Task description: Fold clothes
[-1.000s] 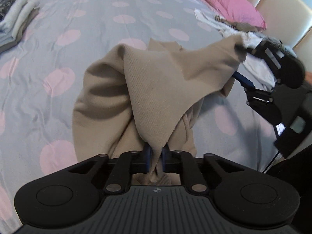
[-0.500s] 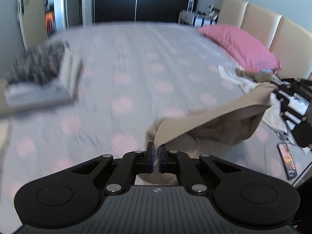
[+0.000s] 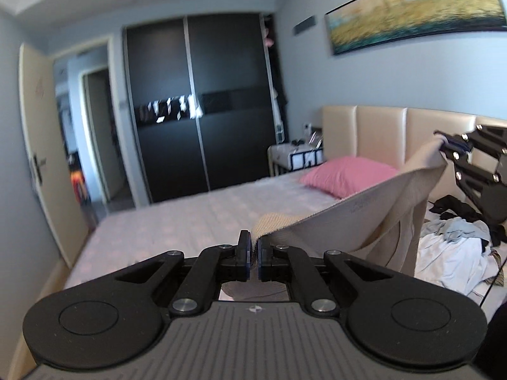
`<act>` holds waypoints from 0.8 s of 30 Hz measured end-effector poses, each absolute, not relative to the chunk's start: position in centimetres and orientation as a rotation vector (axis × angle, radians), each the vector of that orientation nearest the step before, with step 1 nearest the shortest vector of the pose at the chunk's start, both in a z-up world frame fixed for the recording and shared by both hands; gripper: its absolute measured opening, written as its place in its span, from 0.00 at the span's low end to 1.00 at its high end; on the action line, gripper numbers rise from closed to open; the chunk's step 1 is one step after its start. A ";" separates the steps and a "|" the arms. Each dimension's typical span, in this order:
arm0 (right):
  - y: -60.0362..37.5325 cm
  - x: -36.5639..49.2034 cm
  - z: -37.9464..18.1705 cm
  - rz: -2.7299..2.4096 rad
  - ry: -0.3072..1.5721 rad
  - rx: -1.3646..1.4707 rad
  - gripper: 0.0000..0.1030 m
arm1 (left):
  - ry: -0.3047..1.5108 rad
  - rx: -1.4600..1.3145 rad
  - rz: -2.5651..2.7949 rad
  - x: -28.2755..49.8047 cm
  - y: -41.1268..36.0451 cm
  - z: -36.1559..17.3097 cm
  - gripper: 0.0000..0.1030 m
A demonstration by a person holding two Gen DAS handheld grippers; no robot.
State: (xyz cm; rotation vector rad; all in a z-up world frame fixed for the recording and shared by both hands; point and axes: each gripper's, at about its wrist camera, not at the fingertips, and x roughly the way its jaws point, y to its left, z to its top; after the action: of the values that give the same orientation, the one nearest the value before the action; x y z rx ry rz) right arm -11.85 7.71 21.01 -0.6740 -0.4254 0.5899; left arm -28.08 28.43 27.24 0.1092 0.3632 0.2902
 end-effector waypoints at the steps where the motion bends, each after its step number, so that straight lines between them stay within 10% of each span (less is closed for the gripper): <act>1: 7.4 -12.1 21.6 0.586 -0.432 -0.661 0.07 | 0.362 0.128 0.278 -28.3 28.0 27.8 0.02; 9: 4.3 -13.9 22.0 0.630 -0.367 -0.650 0.07 | 0.514 0.282 0.160 -27.0 25.6 26.3 0.02; 24: 9.3 -5.2 0.6 0.855 0.300 -0.864 0.08 | 1.036 0.010 0.020 -14.9 33.1 -1.0 0.02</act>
State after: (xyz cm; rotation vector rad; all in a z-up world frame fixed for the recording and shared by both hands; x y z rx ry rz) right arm -5.17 9.33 0.62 -0.8643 0.2998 0.8550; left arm -14.90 33.14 -1.01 0.0095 1.0357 0.0203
